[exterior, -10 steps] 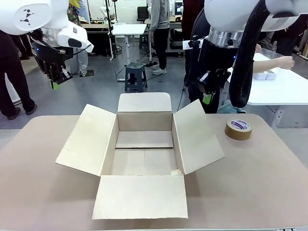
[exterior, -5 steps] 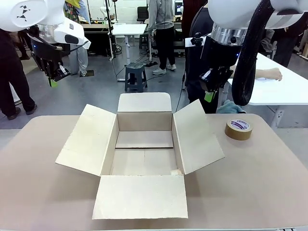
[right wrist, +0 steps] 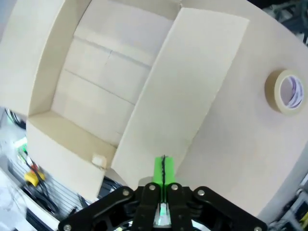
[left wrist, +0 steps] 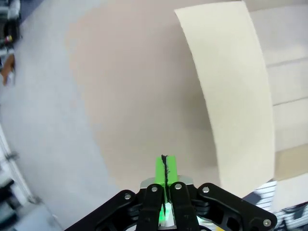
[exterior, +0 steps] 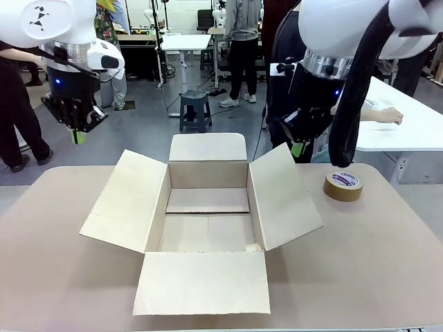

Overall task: Wrap the clocks to prevent damage.
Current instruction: Open the side flaps of the Package Box.

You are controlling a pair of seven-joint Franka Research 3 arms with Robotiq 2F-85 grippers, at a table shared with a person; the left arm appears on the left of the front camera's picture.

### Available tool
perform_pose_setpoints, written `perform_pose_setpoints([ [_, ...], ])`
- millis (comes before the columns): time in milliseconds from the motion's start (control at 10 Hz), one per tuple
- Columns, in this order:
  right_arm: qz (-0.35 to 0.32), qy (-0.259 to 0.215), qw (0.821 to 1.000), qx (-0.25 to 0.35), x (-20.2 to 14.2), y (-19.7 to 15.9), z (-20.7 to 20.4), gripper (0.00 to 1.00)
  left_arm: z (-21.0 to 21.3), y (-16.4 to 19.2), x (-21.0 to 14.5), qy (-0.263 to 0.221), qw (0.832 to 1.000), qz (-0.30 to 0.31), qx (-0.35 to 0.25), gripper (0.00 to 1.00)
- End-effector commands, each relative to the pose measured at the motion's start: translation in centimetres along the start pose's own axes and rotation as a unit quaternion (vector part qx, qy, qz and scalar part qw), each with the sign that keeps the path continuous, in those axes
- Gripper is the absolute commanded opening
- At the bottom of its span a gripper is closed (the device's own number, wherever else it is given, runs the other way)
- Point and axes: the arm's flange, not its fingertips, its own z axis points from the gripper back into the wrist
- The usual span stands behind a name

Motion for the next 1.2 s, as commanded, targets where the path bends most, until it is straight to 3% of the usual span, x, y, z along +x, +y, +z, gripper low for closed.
perform_pose_setpoints([
  [0,-0.082,-0.036,0.996,0.008,-0.8,0.7,-3.1,0.01,-1.3,-1.0,0.5,-0.008,0.995,0.093,-0.027,0.00],
  [100,-0.082,-0.037,0.996,0.008,-0.8,1.3,-4.2,0.01,-2.0,-1.4,0.5,-0.026,0.993,0.116,-0.023,0.00],
  [500,-0.071,-0.030,0.997,-0.030,-0.3,1.7,-6.7,0.01,-3.9,-3.0,0.8,-0.086,0.989,0.097,-0.068,0.00],
  [1100,-0.083,-0.015,0.993,-0.079,-0.6,1.7,-6.7,0.01,-6.3,-6.2,2.1,-0.042,0.989,0.079,-0.114,0.00],
])
